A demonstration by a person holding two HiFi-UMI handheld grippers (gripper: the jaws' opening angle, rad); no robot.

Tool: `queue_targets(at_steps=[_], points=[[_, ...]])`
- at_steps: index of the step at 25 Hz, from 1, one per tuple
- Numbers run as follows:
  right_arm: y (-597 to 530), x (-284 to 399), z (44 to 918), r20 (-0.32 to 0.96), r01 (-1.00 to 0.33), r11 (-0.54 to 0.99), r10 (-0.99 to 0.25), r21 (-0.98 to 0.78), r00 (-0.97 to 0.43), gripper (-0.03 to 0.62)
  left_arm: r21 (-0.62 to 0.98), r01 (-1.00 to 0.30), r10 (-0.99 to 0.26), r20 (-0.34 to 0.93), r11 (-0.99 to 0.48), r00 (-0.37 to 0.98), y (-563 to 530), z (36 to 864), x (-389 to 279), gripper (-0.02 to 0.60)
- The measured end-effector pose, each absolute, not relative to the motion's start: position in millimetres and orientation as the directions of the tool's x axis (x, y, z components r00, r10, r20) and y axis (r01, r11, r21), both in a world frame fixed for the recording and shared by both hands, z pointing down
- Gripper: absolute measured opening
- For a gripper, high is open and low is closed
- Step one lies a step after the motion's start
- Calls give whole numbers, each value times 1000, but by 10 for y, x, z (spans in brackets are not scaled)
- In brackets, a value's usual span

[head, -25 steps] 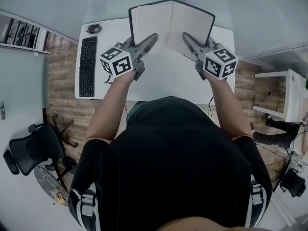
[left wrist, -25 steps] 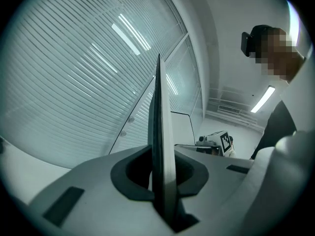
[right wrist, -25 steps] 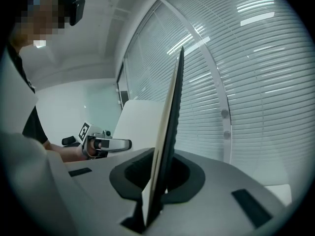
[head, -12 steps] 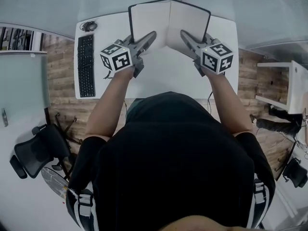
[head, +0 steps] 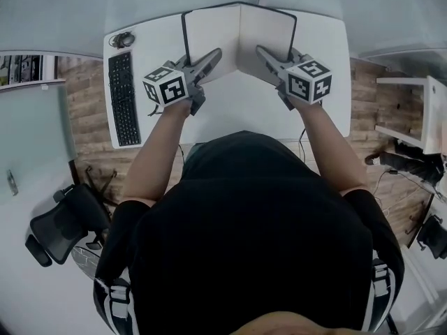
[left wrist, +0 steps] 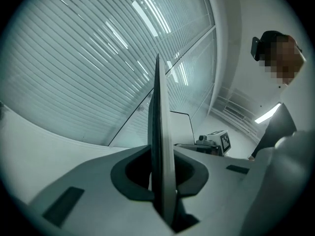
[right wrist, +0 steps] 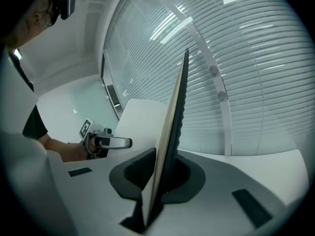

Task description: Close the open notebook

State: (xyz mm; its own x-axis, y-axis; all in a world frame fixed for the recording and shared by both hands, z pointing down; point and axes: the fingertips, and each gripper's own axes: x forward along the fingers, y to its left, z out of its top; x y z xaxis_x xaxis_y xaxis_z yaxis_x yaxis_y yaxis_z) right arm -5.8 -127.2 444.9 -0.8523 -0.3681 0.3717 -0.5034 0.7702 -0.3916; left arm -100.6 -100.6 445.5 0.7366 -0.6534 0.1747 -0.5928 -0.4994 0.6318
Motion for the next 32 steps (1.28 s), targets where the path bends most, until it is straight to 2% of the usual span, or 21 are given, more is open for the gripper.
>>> queue_targets(at_steps=[15, 20, 32], points=[[-1362, -111, 5356, 461, -548, 684, -334, -481, -822, 58, 734, -555, -592, 261, -391, 762, -1128, 5359, -1072, 60], [-1333, -207, 5630, 489, -557, 648, -308, -521, -816, 57, 723, -571, -539, 324, -390, 778, -1098, 5666, -1110, 60], [-1291, -194, 6084, 566, -586, 615, -260, -528, -782, 57, 763, -558, -473, 380, -326, 795, -1060, 6146, -1083, 60]])
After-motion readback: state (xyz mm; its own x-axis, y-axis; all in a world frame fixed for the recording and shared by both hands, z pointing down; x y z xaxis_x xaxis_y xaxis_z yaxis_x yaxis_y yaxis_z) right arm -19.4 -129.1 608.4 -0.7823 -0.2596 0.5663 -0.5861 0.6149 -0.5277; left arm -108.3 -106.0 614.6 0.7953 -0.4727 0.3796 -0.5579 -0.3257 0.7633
